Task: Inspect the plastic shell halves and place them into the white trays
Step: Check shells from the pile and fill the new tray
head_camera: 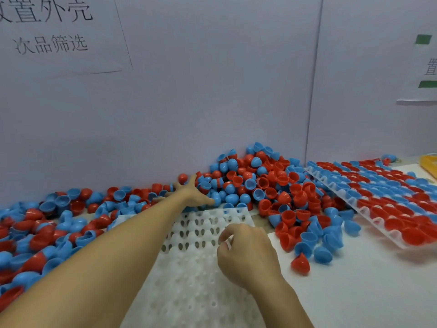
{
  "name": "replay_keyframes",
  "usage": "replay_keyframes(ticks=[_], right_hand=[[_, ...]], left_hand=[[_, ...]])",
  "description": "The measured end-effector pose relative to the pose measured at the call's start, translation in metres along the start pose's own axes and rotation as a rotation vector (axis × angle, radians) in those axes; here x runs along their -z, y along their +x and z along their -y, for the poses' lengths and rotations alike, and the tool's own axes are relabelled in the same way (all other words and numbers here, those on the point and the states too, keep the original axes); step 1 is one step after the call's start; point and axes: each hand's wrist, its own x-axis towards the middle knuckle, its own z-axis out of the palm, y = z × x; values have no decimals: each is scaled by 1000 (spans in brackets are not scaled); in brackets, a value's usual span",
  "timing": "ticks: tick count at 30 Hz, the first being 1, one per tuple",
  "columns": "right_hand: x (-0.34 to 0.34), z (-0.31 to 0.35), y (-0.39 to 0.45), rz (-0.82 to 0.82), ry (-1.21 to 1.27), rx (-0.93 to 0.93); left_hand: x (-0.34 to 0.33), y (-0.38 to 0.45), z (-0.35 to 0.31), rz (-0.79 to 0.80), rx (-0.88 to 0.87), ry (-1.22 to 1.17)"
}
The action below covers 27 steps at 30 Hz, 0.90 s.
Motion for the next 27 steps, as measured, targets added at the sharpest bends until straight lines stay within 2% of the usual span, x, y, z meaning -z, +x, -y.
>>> replay_keyframes(ticks=[2,7,14,19,23,27], right_hand=[[0,-1,-1,6,-4,1],[2,0,-2,17,3,-3],[4,0,-2,18,12,1],[5,-3,0,30,18,-1],[3,-4,-1,28,18,2],[2,-4,0,28,10,3]], left_hand=[[4,1,4,33,-14,37],[6,0,19,-125,-62,97],[9,-3,41,-343,-73,-126],[23,-1,55,-280,-145,-373],[45,-1,60,-72,-67,-171],[71,-3,64,104,-38,-236]])
